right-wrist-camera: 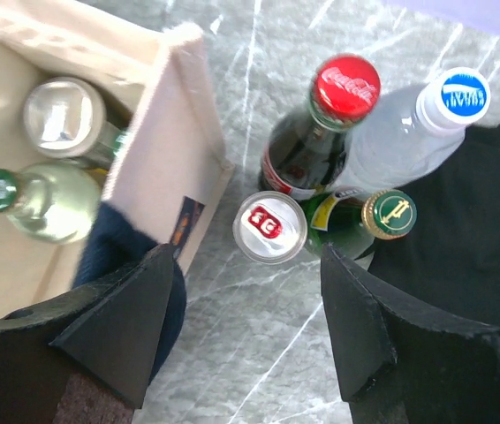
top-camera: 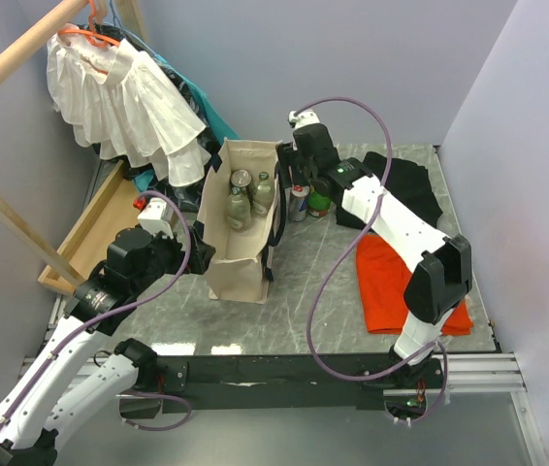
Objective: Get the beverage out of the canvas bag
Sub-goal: Place the drink at the center of the board, then take out the drink from the canvas bag.
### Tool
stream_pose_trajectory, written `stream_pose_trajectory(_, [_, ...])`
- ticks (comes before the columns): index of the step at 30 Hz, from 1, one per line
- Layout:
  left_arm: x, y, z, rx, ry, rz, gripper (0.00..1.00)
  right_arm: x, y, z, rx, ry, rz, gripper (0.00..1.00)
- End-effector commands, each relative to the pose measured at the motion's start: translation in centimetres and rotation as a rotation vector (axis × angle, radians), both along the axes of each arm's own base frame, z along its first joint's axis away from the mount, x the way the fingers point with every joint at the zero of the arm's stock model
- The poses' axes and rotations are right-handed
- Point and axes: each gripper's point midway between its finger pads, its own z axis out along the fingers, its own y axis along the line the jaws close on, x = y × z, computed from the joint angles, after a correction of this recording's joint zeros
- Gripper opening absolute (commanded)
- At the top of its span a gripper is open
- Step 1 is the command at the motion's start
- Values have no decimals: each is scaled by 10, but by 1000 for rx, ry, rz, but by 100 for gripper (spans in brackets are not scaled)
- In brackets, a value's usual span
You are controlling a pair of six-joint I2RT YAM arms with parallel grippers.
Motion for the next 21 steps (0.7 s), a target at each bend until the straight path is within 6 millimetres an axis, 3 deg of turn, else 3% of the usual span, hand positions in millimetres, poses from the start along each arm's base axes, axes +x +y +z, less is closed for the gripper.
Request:
stream_pose_trajectory(1, [1, -2, 5, -13, -23, -5, 96, -10, 4, 58, 21, -112, 17, 75])
stream_pose_trajectory(11, [1, -3, 5, -13, -23, -7, 96, -30, 39, 94, 59, -158, 137, 76])
stream_pose_trajectory(21, [-1, -3, 7, -18, -32, -10, 96, -47, 75, 103, 49, -149, 260, 77])
